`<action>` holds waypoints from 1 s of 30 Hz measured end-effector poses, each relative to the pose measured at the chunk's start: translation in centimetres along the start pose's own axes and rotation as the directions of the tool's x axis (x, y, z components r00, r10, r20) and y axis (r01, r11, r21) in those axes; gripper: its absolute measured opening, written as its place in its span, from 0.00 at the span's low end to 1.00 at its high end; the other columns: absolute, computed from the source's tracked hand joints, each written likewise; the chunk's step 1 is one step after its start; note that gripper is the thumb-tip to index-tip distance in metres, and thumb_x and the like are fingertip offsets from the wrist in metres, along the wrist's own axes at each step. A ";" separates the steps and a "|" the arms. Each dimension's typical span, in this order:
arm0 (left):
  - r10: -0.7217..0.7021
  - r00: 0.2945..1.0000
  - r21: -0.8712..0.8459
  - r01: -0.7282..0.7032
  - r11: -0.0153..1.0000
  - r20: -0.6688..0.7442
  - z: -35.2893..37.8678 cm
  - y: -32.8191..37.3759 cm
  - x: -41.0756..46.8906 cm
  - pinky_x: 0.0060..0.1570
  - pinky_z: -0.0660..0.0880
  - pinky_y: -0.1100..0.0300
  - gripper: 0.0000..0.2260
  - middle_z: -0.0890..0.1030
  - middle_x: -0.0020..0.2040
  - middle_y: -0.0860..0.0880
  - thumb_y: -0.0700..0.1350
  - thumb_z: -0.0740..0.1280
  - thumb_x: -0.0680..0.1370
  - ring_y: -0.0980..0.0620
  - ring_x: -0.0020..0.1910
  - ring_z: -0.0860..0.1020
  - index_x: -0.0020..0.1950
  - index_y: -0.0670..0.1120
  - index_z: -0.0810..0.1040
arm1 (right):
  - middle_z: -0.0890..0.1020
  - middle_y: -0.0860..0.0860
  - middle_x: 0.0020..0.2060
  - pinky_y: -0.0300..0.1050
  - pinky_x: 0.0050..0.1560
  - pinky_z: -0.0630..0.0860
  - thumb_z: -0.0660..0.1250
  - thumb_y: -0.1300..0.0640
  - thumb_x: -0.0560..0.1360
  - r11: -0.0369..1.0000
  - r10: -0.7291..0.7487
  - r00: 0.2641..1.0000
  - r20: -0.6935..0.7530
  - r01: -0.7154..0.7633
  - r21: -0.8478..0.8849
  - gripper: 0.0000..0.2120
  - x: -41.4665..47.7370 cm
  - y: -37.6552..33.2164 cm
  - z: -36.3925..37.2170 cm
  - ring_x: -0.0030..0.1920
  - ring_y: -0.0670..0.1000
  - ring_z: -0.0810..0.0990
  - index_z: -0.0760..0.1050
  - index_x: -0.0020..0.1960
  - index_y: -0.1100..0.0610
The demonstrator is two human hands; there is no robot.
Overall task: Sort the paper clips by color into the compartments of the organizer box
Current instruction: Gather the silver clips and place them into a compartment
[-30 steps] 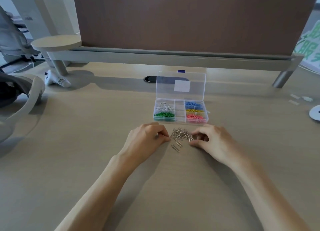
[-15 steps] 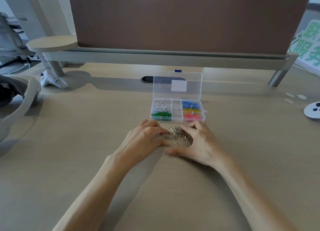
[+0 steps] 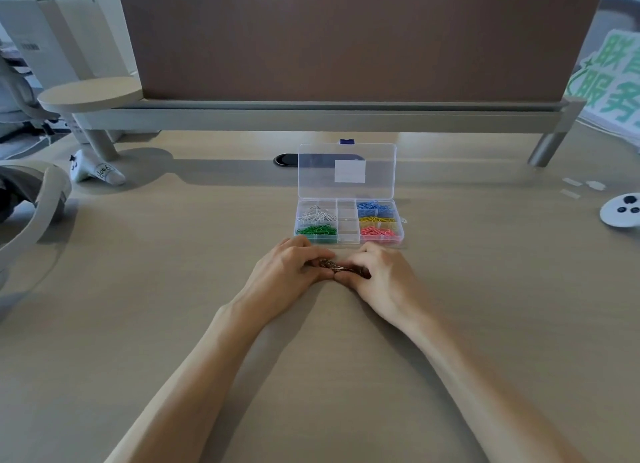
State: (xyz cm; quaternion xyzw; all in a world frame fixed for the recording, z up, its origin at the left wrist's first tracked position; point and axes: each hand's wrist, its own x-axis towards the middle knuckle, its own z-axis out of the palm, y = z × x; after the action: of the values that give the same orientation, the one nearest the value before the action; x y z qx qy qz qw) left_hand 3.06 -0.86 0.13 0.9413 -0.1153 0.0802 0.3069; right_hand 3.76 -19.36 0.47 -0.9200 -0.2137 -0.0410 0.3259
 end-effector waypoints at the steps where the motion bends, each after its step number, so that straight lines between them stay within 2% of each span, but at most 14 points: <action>1: 0.014 1.000 0.003 -0.014 1.000 0.002 -0.1 0.0 -0.1 0.52 0.71 0.61 0.12 0.75 0.47 0.58 0.55 0.69 0.75 0.60 0.53 0.71 0.58 0.59 0.81 | 0.78 0.50 0.42 0.43 0.43 0.70 0.69 0.49 0.75 1.000 -0.007 1.000 -0.010 0.007 -0.004 0.09 0.0 0.0 0.0 0.44 0.50 0.76 0.83 0.54 0.48; 4: 0.063 0.998 0.035 -0.062 0.997 -0.025 -0.1 0.1 -0.2 0.49 0.72 0.61 0.08 0.75 0.47 0.58 0.54 0.69 0.75 0.61 0.52 0.71 0.54 0.60 0.82 | 0.79 0.51 0.41 0.45 0.45 0.71 0.69 0.52 0.75 0.999 -0.032 0.998 -0.056 0.031 -0.010 0.07 -0.1 0.1 0.3 0.44 0.51 0.76 0.83 0.50 0.52; 8: 0.180 0.973 0.126 -0.163 0.979 -0.142 0.4 0.3 -0.4 0.41 0.75 0.55 0.03 0.75 0.45 0.57 0.50 0.69 0.76 0.58 0.50 0.70 0.47 0.55 0.82 | 0.79 0.50 0.40 0.40 0.42 0.67 0.70 0.54 0.75 0.998 -0.069 0.989 -0.134 0.069 -0.005 0.05 -0.3 0.3 0.8 0.43 0.51 0.76 0.83 0.47 0.55; 11: 0.269 0.944 0.224 -0.224 0.948 -0.192 0.5 0.5 -0.4 0.32 0.74 0.55 0.05 0.76 0.43 0.55 0.49 0.67 0.77 0.55 0.48 0.71 0.44 0.51 0.82 | 0.78 0.50 0.38 0.33 0.40 0.61 0.71 0.58 0.74 0.996 -0.091 0.978 -0.190 0.092 -0.003 0.03 -0.3 0.3 1.0 0.40 0.50 0.75 0.83 0.45 0.57; 14: 0.315 0.923 0.260 -0.255 0.931 -0.222 0.4 0.7 -0.2 0.29 0.73 0.55 0.11 0.76 0.42 0.55 0.52 0.62 0.77 0.53 0.46 0.72 0.42 0.51 0.82 | 0.78 0.49 0.37 0.32 0.39 0.61 0.71 0.59 0.74 0.991 -0.131 0.964 -0.232 0.131 -0.016 0.02 -0.2 0.3 0.9 0.39 0.48 0.74 0.83 0.45 0.57; 17: 0.304 0.921 0.225 -0.251 0.941 -0.243 -0.3 0.9 0.3 0.31 0.74 0.53 0.06 0.77 0.42 0.54 0.47 0.67 0.77 0.52 0.46 0.72 0.43 0.50 0.83 | 0.78 0.49 0.38 0.35 0.40 0.67 0.71 0.60 0.74 0.984 -0.179 0.946 -0.270 0.172 -0.048 0.02 0.2 0.2 0.3 0.41 0.48 0.74 0.83 0.45 0.57; 20: 0.310 0.919 0.228 -0.257 0.939 -0.244 -1.2 1.2 0.9 0.32 0.73 0.55 0.03 0.77 0.41 0.55 0.46 0.71 0.75 0.54 0.46 0.71 0.43 0.50 0.83 | 0.78 0.47 0.39 0.34 0.43 0.69 0.72 0.59 0.73 0.978 -0.208 0.930 -0.302 0.204 -0.043 0.02 0.5 0.0 -0.4 0.42 0.44 0.74 0.83 0.45 0.57; 23: 0.329 0.917 0.252 -0.271 0.929 -0.227 -1.7 1.3 1.5 0.32 0.71 0.57 0.03 0.77 0.41 0.55 0.46 0.71 0.75 0.55 0.45 0.70 0.42 0.49 0.83 | 0.80 0.47 0.40 0.41 0.43 0.74 0.73 0.59 0.73 0.986 -0.145 0.939 -0.311 0.163 0.034 0.02 0.5 0.2 -0.8 0.43 0.46 0.77 0.83 0.45 0.57; 25: 0.290 0.926 0.226 -0.237 0.945 -0.241 -2.1 1.0 2.0 0.34 0.72 0.57 0.03 0.78 0.42 0.57 0.46 0.71 0.75 0.56 0.45 0.70 0.42 0.50 0.83 | 0.80 0.48 0.40 0.44 0.43 0.76 0.73 0.59 0.73 0.990 -0.076 0.943 -0.325 0.110 0.089 0.02 0.3 0.7 -1.0 0.42 0.47 0.78 0.83 0.45 0.57; 27: 0.211 0.941 0.147 -0.176 0.973 -0.264 -2.5 0.7 2.8 0.37 0.70 0.59 0.02 0.77 0.43 0.58 0.47 0.71 0.75 0.57 0.45 0.69 0.43 0.51 0.84 | 0.81 0.48 0.42 0.41 0.43 0.75 0.73 0.59 0.73 0.985 -0.016 0.948 -0.317 0.069 0.159 0.02 0.1 1.1 -1.1 0.41 0.45 0.78 0.83 0.45 0.56; 30: 0.077 0.957 0.041 -0.068 0.997 -0.281 -2.8 0.4 4.6 0.39 0.69 0.62 0.03 0.77 0.42 0.59 0.49 0.71 0.75 0.57 0.46 0.71 0.44 0.52 0.84 | 0.82 0.46 0.40 0.29 0.39 0.69 0.73 0.58 0.72 0.967 0.048 0.957 -0.285 0.026 0.252 0.01 -0.1 1.0 -1.0 0.39 0.40 0.77 0.84 0.44 0.54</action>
State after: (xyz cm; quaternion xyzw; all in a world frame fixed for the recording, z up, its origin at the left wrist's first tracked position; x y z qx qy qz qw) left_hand 7.14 -0.29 3.60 0.9200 -0.1038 0.2266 0.3024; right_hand 4.12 -20.73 0.60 -0.8562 -0.1620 -0.1456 0.4684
